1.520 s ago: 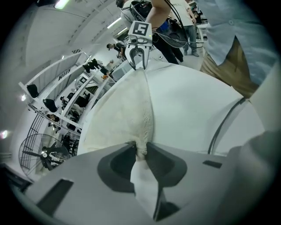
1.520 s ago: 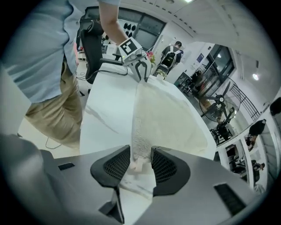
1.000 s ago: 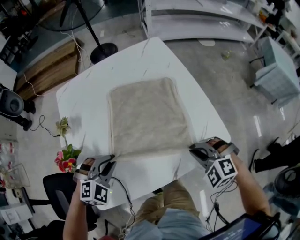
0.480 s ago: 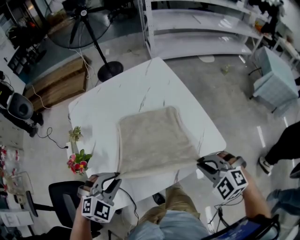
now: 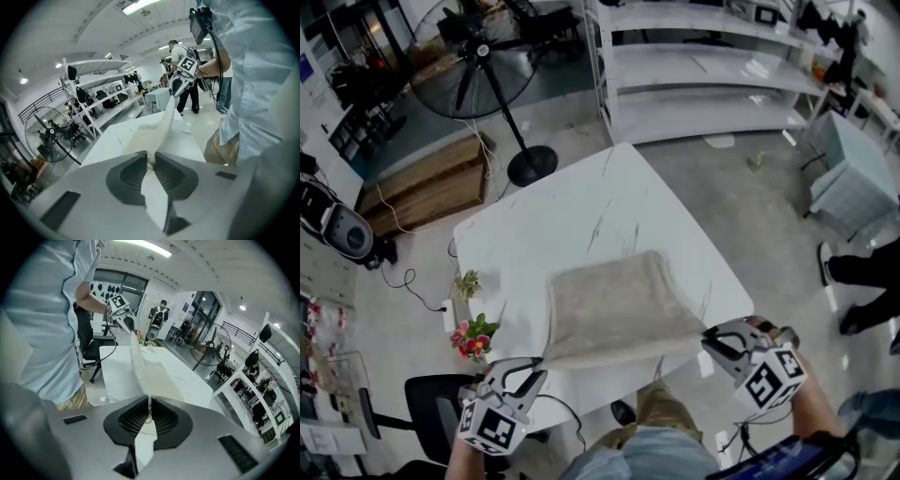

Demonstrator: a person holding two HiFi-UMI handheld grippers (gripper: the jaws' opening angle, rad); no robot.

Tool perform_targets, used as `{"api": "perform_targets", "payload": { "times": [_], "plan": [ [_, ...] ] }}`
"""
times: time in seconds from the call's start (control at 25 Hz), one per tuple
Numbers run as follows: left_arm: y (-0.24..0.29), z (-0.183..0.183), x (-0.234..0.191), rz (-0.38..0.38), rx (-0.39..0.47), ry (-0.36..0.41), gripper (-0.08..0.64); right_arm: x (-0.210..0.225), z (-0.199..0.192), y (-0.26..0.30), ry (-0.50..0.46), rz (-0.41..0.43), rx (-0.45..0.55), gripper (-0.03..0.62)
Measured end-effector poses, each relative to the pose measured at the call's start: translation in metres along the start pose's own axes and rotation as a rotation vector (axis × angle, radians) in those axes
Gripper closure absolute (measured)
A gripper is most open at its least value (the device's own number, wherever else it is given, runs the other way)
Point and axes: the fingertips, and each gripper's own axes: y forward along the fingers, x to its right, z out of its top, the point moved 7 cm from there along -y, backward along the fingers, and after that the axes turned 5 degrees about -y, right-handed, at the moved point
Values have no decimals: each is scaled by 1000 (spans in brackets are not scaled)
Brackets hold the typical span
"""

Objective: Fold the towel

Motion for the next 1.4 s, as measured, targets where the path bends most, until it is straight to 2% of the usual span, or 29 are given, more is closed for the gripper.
{"api": "perform_targets", "payload": {
  "times": [0.2, 0.48, 0.64, 0.84, 1.16, 1.4],
  "plan": [
    [6, 6, -26, 4, -22, -68, 508, 34, 7, 12, 23, -12, 34, 557],
    [25, 12, -79, 7, -5, -219, 508, 88, 9, 37, 86, -6, 54, 557],
    [47, 10, -107, 6, -6, -270, 508, 114, -2, 57, 122, 4, 42, 557],
    [77, 4, -134, -9, -51, -313, 508, 139, -17, 87, 154, 17, 11, 557],
    [129, -30, -160, -72, -146, -388, 508, 165, -41, 135, 182, 82, -17, 557],
    [161, -54, -174, -124, -187, -484, 506, 172, -58, 164, 274, 147, -42, 555]
  ]
}}
